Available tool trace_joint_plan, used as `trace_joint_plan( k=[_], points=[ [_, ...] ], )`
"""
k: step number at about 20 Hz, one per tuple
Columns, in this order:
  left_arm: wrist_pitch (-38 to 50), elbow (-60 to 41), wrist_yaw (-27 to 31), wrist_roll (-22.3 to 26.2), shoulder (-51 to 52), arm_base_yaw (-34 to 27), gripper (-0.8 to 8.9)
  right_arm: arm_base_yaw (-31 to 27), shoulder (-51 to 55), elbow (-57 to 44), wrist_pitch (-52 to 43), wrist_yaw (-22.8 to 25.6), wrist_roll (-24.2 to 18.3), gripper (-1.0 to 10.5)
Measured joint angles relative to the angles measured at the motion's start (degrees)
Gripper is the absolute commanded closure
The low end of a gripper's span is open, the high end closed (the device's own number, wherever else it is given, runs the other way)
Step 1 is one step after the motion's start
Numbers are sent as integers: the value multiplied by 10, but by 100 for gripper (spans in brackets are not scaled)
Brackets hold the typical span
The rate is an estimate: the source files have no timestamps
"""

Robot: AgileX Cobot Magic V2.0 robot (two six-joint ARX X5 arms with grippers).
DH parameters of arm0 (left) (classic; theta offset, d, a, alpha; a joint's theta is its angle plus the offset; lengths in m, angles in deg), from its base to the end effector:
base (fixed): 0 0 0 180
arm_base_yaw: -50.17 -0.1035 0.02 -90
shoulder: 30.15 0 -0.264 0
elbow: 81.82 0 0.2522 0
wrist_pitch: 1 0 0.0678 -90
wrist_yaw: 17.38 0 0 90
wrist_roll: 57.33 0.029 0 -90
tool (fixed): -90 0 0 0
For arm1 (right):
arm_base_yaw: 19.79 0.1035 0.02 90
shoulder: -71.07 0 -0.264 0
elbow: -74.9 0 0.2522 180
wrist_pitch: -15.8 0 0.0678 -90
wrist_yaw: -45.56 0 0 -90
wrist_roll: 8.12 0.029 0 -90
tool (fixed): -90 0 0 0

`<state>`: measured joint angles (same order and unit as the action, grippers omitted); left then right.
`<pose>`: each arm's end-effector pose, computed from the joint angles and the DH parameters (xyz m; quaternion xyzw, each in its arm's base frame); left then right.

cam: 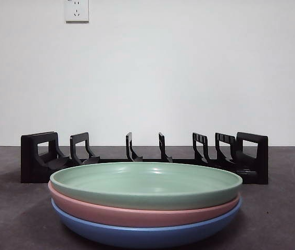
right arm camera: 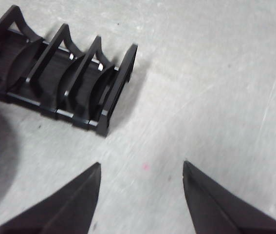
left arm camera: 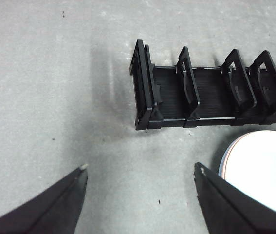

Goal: Place the plate

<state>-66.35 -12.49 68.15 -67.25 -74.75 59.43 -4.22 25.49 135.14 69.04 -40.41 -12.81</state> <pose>0.1324 -0.0239 0.3314 -0.0661 0.3552 -0.0817 0.9289 0.1497 0.0396 0.2956 -0.0946 0.3214 0.1081 0.9360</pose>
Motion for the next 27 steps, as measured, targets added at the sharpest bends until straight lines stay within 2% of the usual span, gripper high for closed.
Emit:
trace_joint_plan(
  k=[3, 4, 5, 6, 11, 20, 22, 24, 27],
  points=[
    [-7, 0, 0, 0, 0, 0, 470, 0, 35, 0, 38, 0, 31, 679],
    [-7, 0, 0, 0, 0, 0, 512, 0, 44, 0, 55, 0, 38, 711],
    [-7, 0, 0, 1, 0, 0, 818, 0, 54, 0, 71, 0, 45, 971],
    [-8, 0, 0, 0, 0, 0, 801, 0, 61, 0, 75, 0, 47, 923],
    [-9, 0, 0, 0, 2, 0, 806, 0, 68, 0, 49, -24, 50, 929],
    [12, -7, 0, 1, 11, 0, 806, 0, 68, 0, 31, -25, 50, 929],
    [93, -69, 0, 1, 53, -2, 806, 0, 68, 0, 31, -25, 50, 929],
    [245, -192, 1, 4, 129, -3, 806, 0, 68, 0, 31, -25, 50, 929],
    [457, -383, 24, 37, 271, -16, 806, 0, 68, 0, 31, -25, 50, 929]
  ],
)
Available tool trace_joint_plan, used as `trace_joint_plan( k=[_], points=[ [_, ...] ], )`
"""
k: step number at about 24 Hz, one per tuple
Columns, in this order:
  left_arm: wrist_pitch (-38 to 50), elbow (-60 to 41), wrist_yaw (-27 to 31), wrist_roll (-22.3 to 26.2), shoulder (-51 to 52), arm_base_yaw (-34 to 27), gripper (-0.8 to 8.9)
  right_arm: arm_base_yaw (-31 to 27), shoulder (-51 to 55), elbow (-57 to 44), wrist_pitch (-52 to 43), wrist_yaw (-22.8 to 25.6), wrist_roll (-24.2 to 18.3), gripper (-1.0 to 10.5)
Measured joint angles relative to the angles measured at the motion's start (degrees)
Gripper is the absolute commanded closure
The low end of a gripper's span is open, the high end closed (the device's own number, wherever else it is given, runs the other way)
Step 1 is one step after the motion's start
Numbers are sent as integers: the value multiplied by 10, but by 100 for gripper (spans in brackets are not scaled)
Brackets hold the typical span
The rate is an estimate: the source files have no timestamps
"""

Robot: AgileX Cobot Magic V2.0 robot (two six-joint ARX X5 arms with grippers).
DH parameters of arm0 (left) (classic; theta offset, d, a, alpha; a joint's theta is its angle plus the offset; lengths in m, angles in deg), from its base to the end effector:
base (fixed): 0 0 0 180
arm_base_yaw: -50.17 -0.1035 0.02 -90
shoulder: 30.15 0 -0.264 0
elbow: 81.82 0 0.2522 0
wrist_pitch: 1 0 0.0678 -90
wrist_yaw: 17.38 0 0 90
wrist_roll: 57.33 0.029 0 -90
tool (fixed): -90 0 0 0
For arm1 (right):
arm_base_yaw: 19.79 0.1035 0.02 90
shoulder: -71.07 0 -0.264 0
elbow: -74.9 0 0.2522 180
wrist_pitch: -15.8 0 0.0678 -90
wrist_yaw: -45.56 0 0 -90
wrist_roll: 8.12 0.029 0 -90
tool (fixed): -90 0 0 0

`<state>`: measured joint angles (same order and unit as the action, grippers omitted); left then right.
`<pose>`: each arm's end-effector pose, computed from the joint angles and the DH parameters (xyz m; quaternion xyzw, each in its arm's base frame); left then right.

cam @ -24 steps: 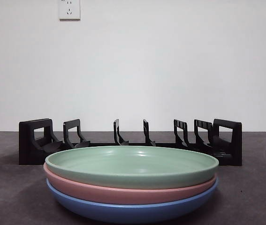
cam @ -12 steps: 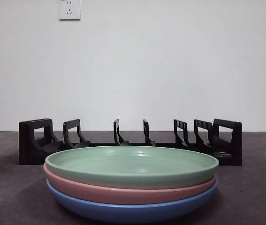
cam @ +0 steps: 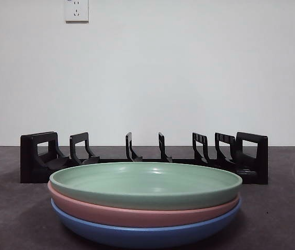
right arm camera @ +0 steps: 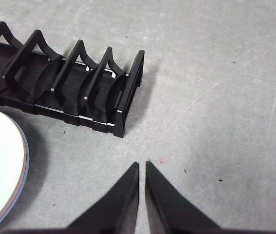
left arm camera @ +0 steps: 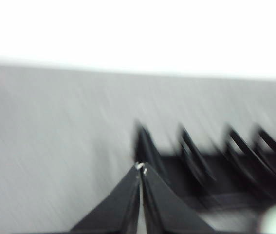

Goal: Place the plate

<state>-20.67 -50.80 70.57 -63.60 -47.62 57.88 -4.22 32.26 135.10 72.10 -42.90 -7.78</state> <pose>0.1085 -0.0157 0.2315 -0.0518 0.0579 -0.0819 0.9936 0.1240 0.0337 0.3055 -0.0418 0.2970 0.1156 0.9469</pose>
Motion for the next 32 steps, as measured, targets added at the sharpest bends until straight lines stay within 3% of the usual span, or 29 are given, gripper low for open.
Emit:
trace_joint_plan(
  k=[2, 5, 13, 29, 32],
  points=[
    [28, -81, 36, 12, 96, -15, 806, 0, 0, 0, 0, 0, 0, 929],
    [-18, -139, 47, 18, 172, -35, 806, 0, 0, 0, 0, 0, 0, 929],
    [-17, -154, 34, -8, 170, -36, 806, 0, -1, 0, -8, 0, 0, 929],
    [-16, -154, 34, -11, 171, -36, 806, -3, 2, -1, -44, 0, 1, 929],
    [-16, -154, 34, -12, 171, -36, 806, -13, 40, -40, -103, 0, -6, 929]
  ],
)
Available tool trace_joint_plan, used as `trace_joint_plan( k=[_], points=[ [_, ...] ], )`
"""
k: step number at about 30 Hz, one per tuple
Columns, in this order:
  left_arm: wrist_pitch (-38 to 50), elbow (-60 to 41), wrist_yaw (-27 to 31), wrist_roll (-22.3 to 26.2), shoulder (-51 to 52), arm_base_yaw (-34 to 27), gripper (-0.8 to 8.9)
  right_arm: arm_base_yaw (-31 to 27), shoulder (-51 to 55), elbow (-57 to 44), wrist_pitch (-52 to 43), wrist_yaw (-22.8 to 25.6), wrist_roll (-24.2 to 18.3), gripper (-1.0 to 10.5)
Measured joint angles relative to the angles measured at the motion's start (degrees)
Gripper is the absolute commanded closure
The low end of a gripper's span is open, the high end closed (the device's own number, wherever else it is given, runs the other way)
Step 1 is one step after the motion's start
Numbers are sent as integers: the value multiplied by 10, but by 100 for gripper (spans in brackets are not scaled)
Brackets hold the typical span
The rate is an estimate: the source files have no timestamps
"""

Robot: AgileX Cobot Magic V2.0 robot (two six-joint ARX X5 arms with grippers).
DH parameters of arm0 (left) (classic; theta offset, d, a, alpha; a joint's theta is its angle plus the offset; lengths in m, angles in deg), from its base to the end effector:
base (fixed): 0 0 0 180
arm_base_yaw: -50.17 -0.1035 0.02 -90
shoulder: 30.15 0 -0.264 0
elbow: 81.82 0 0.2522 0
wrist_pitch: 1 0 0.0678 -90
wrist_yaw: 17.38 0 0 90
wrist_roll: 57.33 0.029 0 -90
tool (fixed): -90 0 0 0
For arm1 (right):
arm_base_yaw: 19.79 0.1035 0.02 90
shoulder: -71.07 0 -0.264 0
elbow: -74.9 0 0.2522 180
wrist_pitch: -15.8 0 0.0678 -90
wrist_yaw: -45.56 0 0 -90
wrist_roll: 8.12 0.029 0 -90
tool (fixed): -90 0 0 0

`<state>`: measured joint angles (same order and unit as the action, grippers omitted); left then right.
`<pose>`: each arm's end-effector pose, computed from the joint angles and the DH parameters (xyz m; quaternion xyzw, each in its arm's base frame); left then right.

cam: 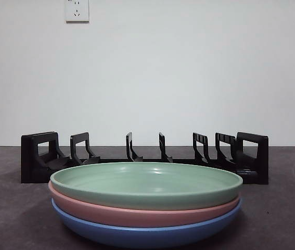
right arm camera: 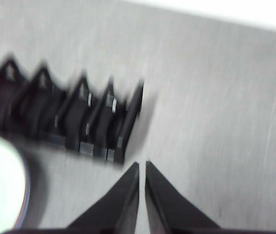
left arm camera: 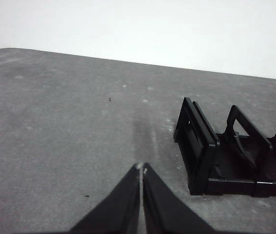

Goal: Place the plate

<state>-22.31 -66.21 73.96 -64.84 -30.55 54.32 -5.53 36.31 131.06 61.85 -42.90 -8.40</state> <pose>0.0954 -0.0062 0.1612 -0.0628 0.0546 -0.0210 0.9963 0.1222 0.0303 0.3057 -0.0317 0.2112 0.1087 0.9709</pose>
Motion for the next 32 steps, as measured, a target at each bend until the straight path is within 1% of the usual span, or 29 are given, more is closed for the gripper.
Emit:
trace_joint_plan(
  k=[4, 10, 15, 17, 19, 32],
  points=[
    [0, 0, 0, 0, 0, 0, 806, -38, 104, -128, -96, 0, -10, 929],
    [0, 0, 0, 0, 0, 0, 806, -91, 248, -309, -197, 0, -9, 929],
    [0, 0, 0, 0, 0, 0, 806, -99, 306, -409, -273, -2, -8, 929],
    [0, 0, 0, 0, 0, 0, 806, -99, 335, -415, -252, -4, -8, 929],
    [1, 0, 0, -1, 0, 0, 806, -98, 348, -415, -261, -2, -8, 929],
    [4, 0, 0, 0, 0, 0, 806, -98, 346, -415, -257, -1, -8, 929]
  ],
)
